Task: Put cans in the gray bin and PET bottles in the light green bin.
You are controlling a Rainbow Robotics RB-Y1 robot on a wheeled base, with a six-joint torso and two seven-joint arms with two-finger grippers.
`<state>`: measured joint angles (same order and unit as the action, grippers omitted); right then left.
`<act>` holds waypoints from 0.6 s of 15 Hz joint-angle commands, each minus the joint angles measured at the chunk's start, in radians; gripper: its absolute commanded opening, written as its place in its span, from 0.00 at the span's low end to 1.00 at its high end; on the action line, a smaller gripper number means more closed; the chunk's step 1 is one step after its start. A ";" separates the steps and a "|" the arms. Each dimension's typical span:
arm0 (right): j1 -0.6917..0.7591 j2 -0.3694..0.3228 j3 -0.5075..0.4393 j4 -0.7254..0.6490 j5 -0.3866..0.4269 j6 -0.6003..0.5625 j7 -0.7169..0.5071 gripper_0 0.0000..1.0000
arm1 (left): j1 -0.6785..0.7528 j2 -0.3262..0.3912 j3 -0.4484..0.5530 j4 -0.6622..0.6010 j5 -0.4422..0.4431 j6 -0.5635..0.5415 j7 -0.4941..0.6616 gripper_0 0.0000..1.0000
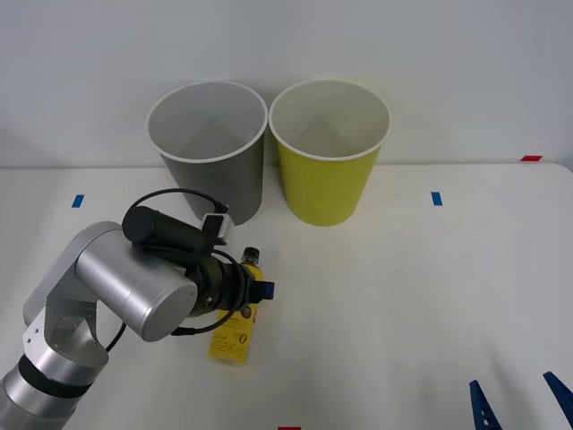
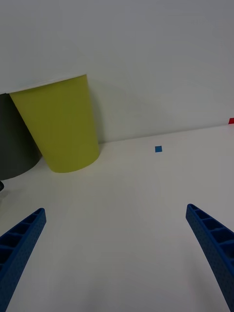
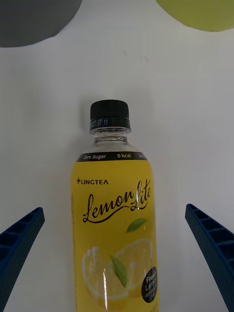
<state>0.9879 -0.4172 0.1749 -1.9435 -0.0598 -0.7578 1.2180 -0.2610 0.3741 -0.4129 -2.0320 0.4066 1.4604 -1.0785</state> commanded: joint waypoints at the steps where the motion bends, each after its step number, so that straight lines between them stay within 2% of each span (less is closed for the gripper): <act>1: 0.000 0.000 0.000 0.000 0.000 0.000 0.000 1.00 | -0.001 0.003 -0.014 0.004 0.001 0.001 0.002 1.00; 9: 0.000 0.000 0.000 0.000 0.000 0.000 0.000 1.00 | -0.018 -0.014 -0.014 0.085 0.001 -0.051 0.003 1.00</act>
<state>0.9879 -0.4172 0.1749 -1.9435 -0.0598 -0.7578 1.2180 -0.2783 0.3616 -0.4265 -1.9497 0.4063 1.4106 -1.0756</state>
